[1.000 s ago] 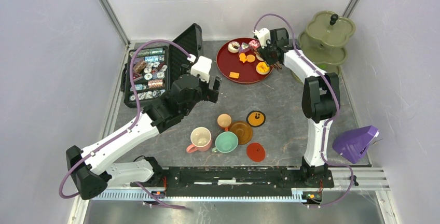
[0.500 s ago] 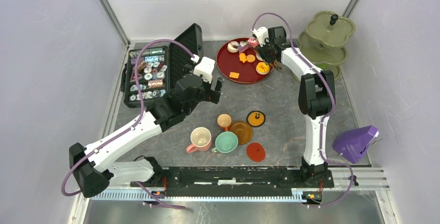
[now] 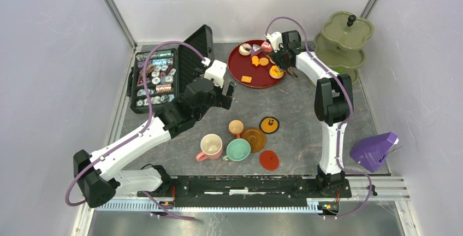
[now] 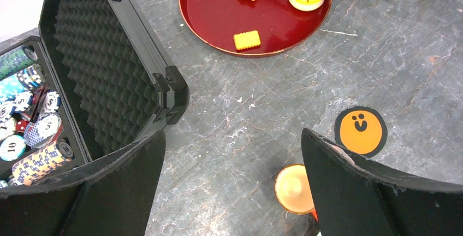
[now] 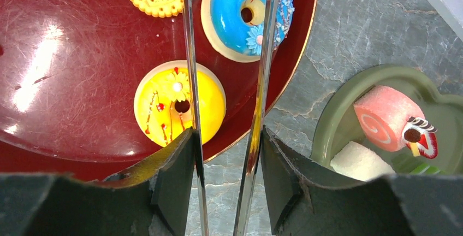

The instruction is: Serve the afternoon tea

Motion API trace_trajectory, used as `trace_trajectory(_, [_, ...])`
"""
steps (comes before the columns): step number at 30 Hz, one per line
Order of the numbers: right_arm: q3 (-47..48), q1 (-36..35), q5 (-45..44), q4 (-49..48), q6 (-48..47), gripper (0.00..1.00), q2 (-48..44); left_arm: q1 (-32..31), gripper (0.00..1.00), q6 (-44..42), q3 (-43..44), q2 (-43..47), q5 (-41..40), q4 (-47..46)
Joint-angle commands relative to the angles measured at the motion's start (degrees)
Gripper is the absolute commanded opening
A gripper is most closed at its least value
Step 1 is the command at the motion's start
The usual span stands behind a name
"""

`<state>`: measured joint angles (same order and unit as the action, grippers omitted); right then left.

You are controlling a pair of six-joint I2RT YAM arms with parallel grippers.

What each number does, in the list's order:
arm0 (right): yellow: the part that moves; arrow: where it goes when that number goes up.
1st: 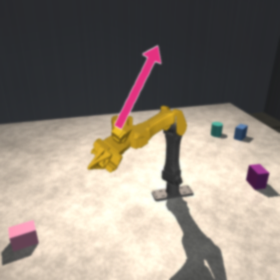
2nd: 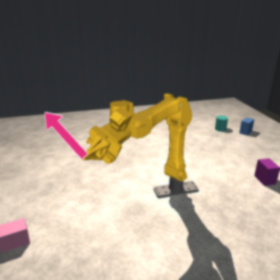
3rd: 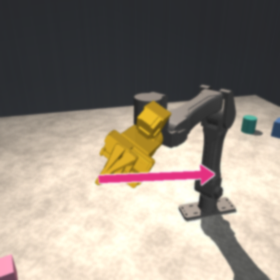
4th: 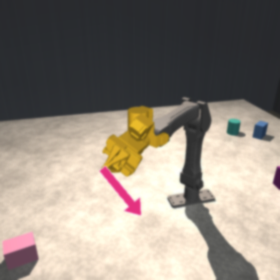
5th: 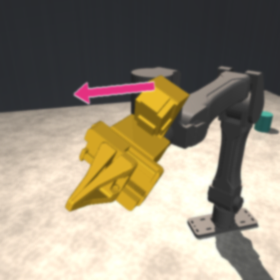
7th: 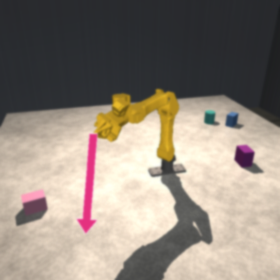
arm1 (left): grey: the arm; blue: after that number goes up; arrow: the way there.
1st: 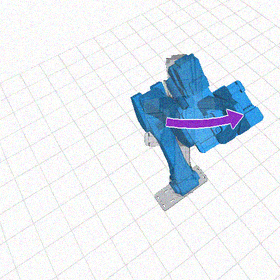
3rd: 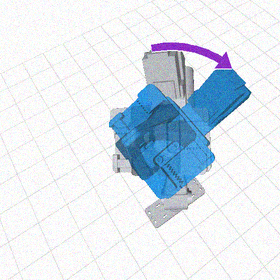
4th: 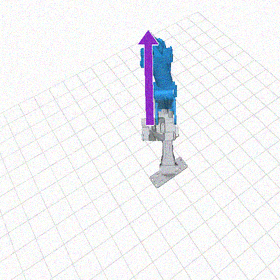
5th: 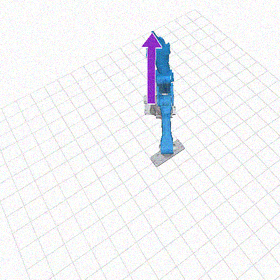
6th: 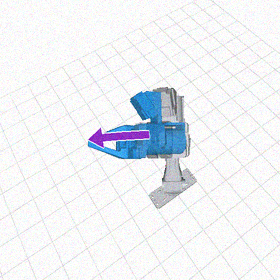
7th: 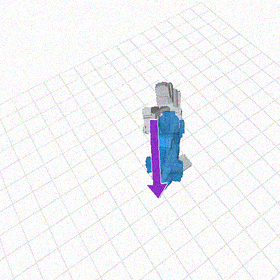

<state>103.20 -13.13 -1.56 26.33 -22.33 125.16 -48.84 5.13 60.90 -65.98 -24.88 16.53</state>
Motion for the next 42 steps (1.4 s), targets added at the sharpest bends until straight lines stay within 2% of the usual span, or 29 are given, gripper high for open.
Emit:
trace_trajectory(1, [0.7, -0.2, -1.0, 0.8, 0.5, 0.52, -4.4, 0.3, 1.00, 1.5, 1.6, 0.0, 0.8, -0.9])
trace_trajectory(11, [2.6, -0.3, -2.0, 3.5, 1.5, 0.54, -4.1, 0.3, 1.00, 1.8, 1.8, 0.1, 1.3, -0.8])
trace_trajectory(16, [6.8, -0.5, -3.9, 5.5, 0.5, 0.54, -1.2, 0.4, 1.00, 1.3, 1.6, 0.7, 0.2, -0.7])
trace_trajectory(23, [7.8, -0.5, -4.9, 4.6, -0.7, 0.56, -0.2, 0.5, 1.00, 1.6, 1.7, 0.1, 0.7, -0.6])
trace_trajectory(32, [7.8, -0.5, -0.4, 2.7, -0.9, 0.55, 1.7, 0.7, 1.00, 1.5, 1.7, 0.3, 0.5, -0.6])
trace_trajectory(38, [11.3, -1.0, 1.0, 3.2, -1.0, 0.55, 3.6, 0.8, 1.00, 1.2, 1.7, 0.5, 0.0, -0.6])
trace_trajectory(42, [9.3, -2.4, 0.8, 3.6, -3.4, 0.51, 2.1, 0.8, 1.00, 1.5, 1.8, 0.5, 0.8, -0.6])
